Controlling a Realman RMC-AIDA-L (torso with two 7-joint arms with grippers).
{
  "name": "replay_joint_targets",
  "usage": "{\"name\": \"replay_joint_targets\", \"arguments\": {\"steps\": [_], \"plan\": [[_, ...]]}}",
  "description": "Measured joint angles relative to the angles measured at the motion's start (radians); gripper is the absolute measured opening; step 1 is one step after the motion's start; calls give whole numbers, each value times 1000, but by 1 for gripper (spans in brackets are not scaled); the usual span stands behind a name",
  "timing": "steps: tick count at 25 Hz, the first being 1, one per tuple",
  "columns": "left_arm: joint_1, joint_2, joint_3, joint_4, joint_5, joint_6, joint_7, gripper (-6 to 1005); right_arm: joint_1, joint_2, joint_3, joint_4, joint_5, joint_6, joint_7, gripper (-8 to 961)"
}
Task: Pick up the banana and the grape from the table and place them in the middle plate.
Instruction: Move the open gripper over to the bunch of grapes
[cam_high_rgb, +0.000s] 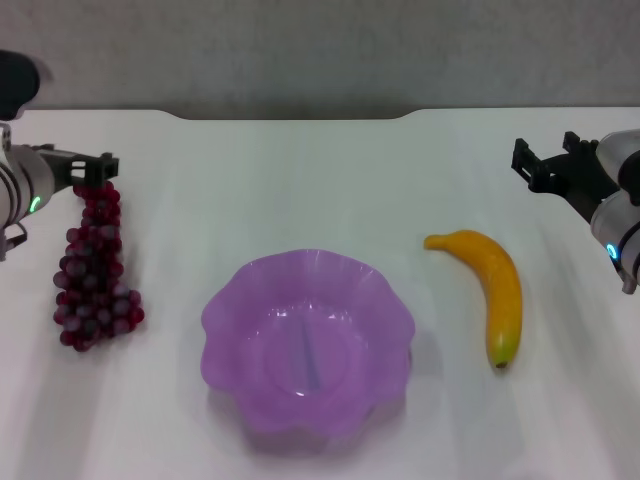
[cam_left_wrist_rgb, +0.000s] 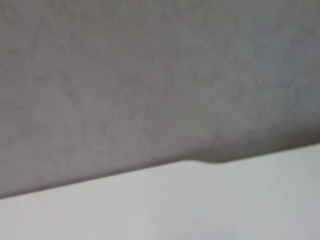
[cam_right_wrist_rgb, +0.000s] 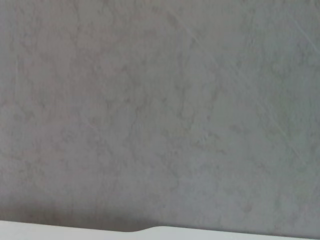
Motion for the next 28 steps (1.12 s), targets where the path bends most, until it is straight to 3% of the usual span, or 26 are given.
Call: {"name": "replay_joint_targets", "arguments": {"steps": [4,10,18,28], "plan": [[25,0,52,96,33,-95,-33,756,-2,0,0,0,0,0,1,689],[77,1,101,194,11,-178,-38,761,-3,0,-2,0,0,3,1,689],[33,5,12,56,-54,-194,-33,777,-3,1,-5,0,0,0,2,690],[-2,3,15,-81,-65,-168,-38,834,-6,2,-6,0,0,1,2,690]]}}
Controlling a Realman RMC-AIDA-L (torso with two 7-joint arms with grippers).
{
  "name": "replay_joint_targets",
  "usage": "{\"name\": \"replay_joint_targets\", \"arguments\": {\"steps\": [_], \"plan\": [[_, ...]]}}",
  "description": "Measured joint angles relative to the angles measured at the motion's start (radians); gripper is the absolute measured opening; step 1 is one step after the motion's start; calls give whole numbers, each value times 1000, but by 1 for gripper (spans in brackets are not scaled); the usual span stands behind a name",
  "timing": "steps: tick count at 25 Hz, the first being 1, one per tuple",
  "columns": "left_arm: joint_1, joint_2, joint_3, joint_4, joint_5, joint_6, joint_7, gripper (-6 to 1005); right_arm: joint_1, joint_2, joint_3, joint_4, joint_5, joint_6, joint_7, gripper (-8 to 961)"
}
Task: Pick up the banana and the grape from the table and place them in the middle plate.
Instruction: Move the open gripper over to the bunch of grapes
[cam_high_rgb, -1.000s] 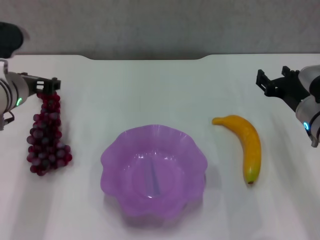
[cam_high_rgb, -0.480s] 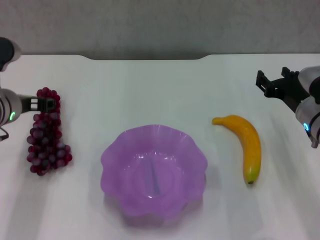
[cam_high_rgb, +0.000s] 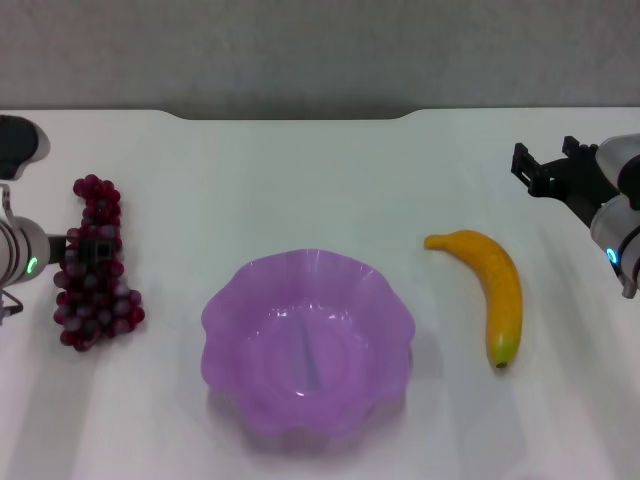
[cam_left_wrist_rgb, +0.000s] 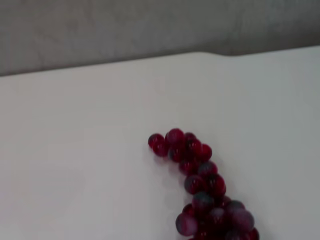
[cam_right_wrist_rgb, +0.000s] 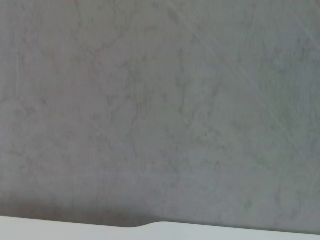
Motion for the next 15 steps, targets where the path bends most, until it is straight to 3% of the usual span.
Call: {"name": "replay_joint_targets", "arguments": {"steps": [15], "plan": [[-36,-1,2,-120,-25,51,6,859,-5,1,0,-7,0,1,2,690]]}}
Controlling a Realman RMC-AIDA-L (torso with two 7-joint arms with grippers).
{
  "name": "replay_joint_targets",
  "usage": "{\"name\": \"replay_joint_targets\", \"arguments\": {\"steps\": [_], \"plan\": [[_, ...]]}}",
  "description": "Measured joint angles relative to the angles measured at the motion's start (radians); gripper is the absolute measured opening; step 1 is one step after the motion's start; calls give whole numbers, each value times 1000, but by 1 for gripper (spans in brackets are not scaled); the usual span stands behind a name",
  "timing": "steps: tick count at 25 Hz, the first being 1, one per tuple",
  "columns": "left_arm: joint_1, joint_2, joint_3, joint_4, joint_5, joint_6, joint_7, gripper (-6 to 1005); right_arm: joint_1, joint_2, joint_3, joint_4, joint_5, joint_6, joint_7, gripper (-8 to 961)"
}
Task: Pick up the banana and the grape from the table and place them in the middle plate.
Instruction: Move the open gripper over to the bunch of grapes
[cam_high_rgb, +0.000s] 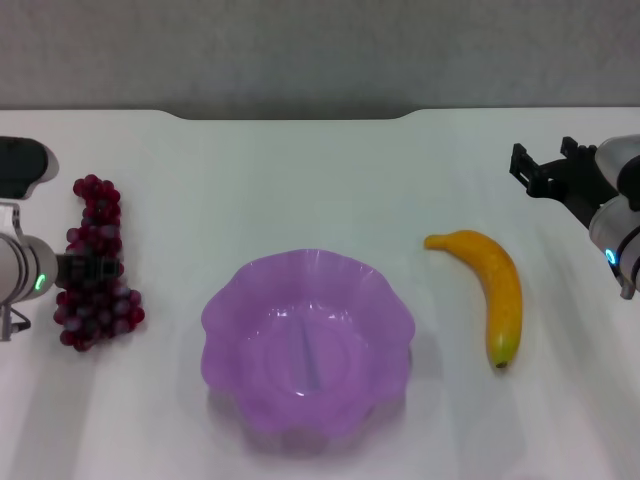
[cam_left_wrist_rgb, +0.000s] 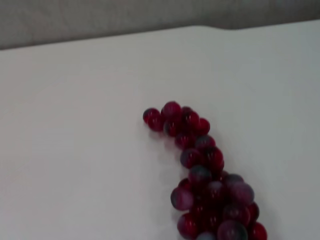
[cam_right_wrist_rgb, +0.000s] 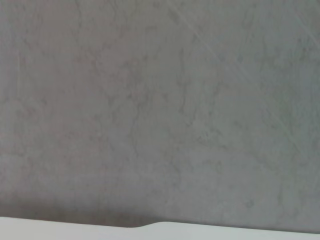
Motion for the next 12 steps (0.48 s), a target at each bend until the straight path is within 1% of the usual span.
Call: {"name": "replay_joint_targets", "arguments": {"steps": [7,12], "plan": [[-26,-2,2,-62,-7,41,9,858,-3,0,1,-2,0,0,1,690],[-63,0,-1,-133,-8,66,7,857,-2,0,0,-2,0,0,1,690]]}}
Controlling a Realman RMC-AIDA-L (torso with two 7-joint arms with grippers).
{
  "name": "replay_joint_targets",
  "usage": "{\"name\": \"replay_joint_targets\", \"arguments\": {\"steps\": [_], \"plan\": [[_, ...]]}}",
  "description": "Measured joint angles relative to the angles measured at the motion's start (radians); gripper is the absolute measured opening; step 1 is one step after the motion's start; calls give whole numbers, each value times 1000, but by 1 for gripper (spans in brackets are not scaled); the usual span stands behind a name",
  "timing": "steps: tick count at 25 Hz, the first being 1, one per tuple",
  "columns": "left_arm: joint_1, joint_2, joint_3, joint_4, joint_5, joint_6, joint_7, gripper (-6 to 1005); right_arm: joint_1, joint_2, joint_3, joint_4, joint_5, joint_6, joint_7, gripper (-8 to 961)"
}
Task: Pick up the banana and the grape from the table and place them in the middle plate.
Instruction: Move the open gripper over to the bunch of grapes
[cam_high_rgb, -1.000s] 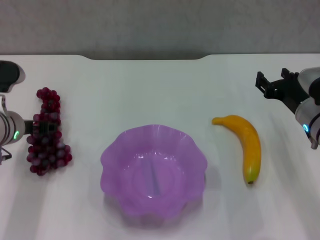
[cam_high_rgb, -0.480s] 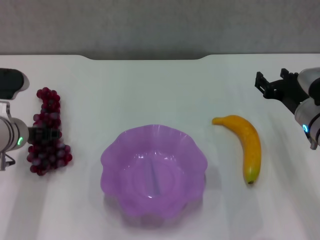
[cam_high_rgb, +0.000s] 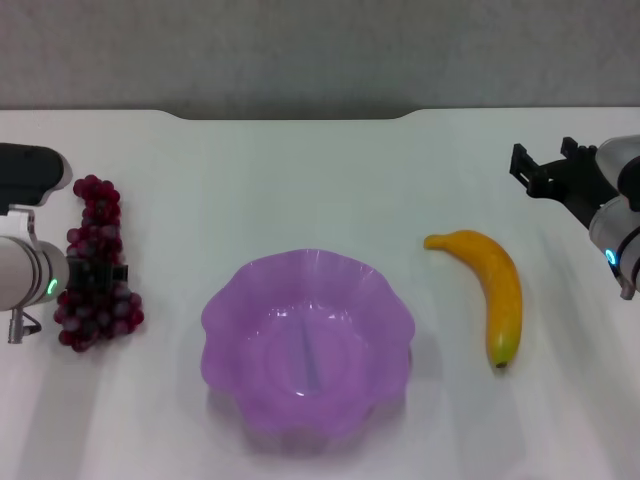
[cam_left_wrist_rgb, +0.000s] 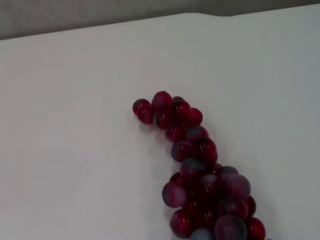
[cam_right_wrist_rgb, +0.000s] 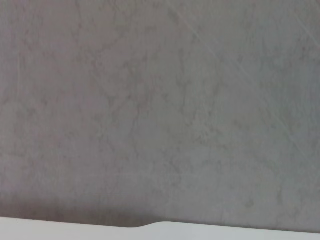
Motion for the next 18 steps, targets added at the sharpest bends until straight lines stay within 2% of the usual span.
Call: {"name": "replay_joint_targets", "arguments": {"steps": [18], "plan": [[-9,1,2,-28,1,35,-5,835,1,0,1,-1,0,-1,0,690]]}}
